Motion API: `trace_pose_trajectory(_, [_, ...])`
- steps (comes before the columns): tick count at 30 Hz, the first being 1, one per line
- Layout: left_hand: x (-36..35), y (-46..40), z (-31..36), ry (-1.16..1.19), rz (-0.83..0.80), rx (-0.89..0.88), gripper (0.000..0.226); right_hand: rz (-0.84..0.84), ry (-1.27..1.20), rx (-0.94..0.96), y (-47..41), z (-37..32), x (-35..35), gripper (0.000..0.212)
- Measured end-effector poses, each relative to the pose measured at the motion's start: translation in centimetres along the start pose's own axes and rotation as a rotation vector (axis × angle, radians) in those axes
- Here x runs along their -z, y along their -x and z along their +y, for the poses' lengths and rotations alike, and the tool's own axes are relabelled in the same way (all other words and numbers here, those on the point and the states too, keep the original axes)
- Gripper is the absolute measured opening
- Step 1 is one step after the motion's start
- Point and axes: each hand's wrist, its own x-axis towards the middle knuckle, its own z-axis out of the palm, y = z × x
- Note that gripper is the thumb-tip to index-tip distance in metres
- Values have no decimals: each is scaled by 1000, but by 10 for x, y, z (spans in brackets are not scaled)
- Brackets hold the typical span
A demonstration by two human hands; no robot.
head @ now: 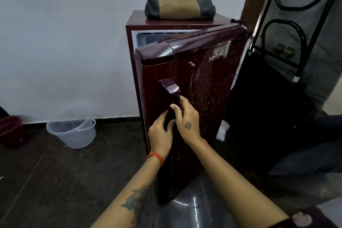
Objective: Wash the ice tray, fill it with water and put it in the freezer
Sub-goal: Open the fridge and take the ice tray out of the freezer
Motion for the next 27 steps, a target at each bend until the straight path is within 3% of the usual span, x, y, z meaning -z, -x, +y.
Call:
trace_pose_trajectory(4, [-11,36,13,13,6,-100,35,83,-33,23,29,6,34,37])
trace_pose_trajectory(8, [-20,66,25,-109,153,-325,30,175,-27,17,52,16,66,40])
trace_pose_trajectory(13, [-32,93,46,-191,288,-379,50,287,-55,-50,77,28,104,49])
trace_pose_trajectory(20, [-47,107,59,-124,-3,-276,86,498,-43,-140,101,36,145,42])
trace_pose_trajectory(23, [-56,114,65,-91,-173,-276,89,557,1,-144,113,36,152,47])
trace_pose_trajectory(27, [-64,122,77,7,-279,-298,89,625,149,9,131,35,152,53])
